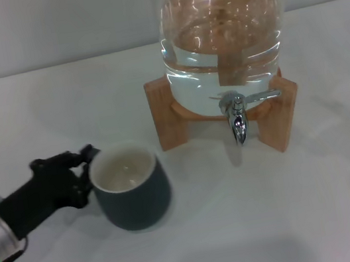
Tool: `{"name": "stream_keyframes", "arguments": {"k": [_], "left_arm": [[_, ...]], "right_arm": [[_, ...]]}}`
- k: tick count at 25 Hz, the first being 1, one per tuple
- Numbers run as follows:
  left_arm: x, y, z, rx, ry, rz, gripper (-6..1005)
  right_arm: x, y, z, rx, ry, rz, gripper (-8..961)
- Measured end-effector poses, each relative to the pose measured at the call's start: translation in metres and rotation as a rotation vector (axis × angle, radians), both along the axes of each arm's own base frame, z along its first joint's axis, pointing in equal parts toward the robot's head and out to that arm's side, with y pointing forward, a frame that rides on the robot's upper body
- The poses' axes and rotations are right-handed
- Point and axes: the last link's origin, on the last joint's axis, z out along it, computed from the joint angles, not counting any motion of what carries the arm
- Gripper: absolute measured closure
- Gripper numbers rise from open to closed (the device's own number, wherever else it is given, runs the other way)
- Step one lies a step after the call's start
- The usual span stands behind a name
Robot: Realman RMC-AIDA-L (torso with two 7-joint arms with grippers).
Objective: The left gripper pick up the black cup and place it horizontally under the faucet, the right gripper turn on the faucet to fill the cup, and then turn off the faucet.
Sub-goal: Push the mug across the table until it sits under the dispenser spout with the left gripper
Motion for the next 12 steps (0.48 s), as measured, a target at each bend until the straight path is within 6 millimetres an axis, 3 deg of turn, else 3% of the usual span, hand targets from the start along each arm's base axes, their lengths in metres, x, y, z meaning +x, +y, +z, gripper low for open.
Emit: {"name": "stream_keyframes", "arguments": {"k": [12], "left_arm": [[0.036, 0.025, -0.033, -0.125, 0.061, 0.015, 848]], "right_arm": [[-0.004, 0.005, -0.001, -0.009, -0.006, 0.022, 189]]}}
